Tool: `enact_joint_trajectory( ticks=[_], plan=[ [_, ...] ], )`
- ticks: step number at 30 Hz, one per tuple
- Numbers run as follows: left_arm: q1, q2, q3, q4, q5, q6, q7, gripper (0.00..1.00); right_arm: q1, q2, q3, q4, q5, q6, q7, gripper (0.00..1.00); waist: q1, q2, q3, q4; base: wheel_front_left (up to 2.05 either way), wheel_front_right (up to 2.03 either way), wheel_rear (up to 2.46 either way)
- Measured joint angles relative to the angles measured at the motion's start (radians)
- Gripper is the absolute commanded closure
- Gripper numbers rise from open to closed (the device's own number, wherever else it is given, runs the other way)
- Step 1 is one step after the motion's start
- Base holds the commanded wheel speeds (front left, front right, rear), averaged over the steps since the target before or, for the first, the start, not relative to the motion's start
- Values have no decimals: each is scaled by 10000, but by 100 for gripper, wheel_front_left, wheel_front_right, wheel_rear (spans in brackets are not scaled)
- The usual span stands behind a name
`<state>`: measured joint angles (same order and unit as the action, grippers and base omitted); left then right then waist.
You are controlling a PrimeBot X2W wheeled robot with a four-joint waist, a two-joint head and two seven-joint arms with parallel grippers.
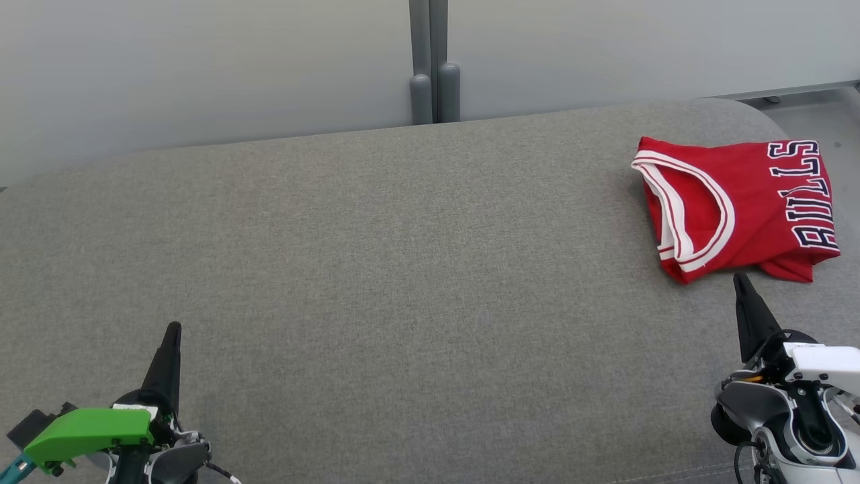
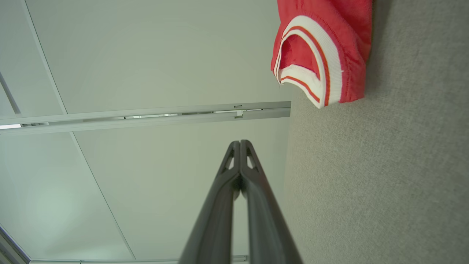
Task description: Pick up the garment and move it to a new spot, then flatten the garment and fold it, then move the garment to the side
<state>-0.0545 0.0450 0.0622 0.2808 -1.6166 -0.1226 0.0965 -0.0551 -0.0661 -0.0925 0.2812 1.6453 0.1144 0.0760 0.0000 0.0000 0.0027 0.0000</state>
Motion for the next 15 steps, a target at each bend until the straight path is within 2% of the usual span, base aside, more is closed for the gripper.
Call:
enact_joint_trajectory(
  ticks=[15],
  plan=[
    [-1, 0, 4, -10, 0, 0, 0, 100, 0, 6, -12, -4, 0, 0, 10, 100, 0, 0, 1, 0, 0, 0, 0]
  ],
)
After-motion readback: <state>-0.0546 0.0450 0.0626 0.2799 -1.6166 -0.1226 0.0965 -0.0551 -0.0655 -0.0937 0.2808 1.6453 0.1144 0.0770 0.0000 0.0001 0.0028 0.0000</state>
